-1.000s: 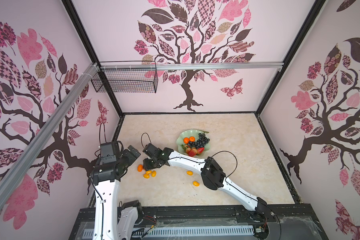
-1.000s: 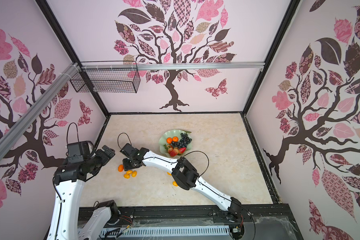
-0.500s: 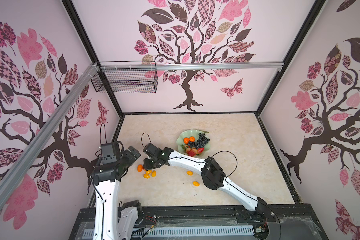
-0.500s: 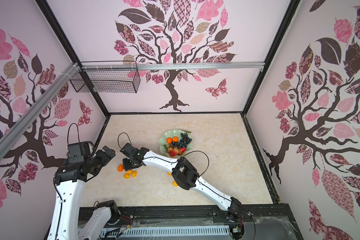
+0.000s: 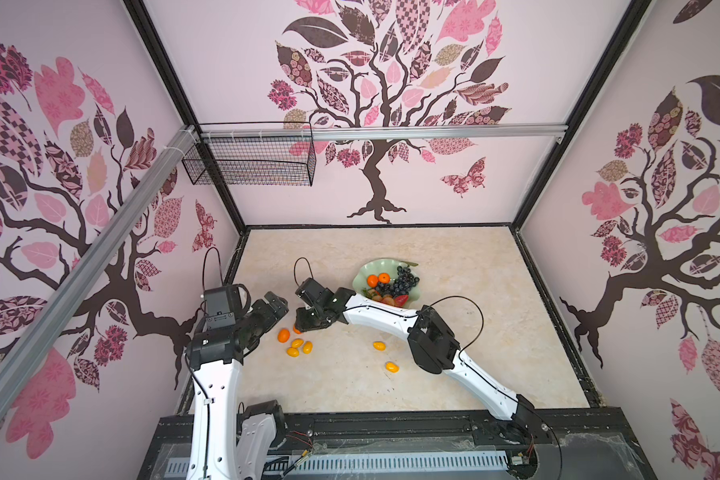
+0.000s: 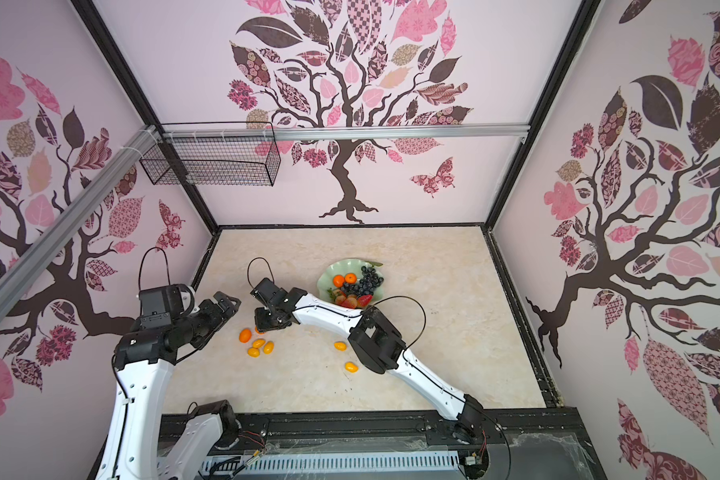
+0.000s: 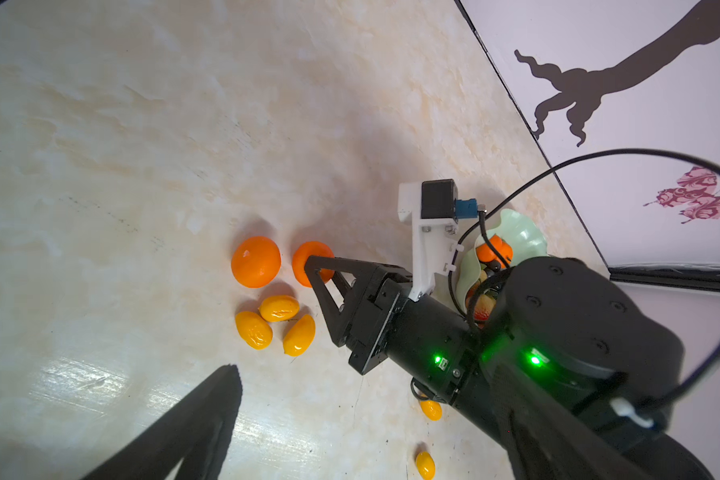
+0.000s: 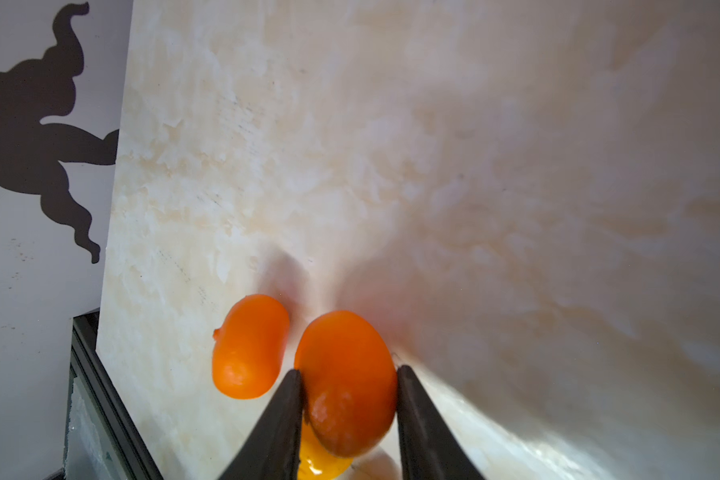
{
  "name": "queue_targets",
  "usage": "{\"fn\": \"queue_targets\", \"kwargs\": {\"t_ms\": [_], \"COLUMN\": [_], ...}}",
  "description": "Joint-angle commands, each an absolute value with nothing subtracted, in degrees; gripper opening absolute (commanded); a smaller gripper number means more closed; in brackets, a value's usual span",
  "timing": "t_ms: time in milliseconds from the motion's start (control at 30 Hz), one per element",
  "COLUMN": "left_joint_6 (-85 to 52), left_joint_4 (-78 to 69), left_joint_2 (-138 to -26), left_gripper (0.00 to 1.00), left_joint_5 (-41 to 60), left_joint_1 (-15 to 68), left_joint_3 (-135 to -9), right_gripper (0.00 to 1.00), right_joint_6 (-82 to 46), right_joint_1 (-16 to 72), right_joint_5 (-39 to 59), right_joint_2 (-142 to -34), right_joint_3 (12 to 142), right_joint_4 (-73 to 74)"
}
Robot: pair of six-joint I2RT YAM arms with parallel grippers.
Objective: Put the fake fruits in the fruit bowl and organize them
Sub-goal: 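Lift the tangerine with the right gripper and carry it toward the bowl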
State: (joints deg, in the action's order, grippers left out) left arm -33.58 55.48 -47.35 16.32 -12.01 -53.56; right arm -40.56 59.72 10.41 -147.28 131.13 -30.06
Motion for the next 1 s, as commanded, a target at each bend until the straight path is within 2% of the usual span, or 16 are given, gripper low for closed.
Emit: {"fn": "queue_targets", "kwargs": {"t_ms": [0, 300, 733, 967], "left_joint_6": [-31.6, -30.8, -35.5, -35.0], "left_joint_4": [53.4, 49.1, 35.7, 30.2], "left_joint_2": [-47.0, -48.5, -59.9, -70.2], "left_gripper": [0.98, 0.98, 0.98, 0.98], "left_joint_5": [19.7, 25.0, 20.8, 19.1], "left_joint_1": [-12.2, -9.9, 8.7, 14.9], "left_joint_3": [-52.0, -51.5, -53.5, -59.3], "right_gripper": [0.38, 0.37, 0.37, 0.38], "right_joint_6": [-40.9, -41.7, -38.6, -36.8], "right_joint_1": [58.8, 55.4, 47.0, 39.9], "right_joint_5": [8.9, 8.8, 4.0, 3.9], "right_joint_2": [-138.1, -127.0, -111.6, -108.8], "right_joint_3": [127.4, 112.5, 94.7, 91.1], "right_joint_4": [-28.8, -23.1, -21.1, -21.5]}}
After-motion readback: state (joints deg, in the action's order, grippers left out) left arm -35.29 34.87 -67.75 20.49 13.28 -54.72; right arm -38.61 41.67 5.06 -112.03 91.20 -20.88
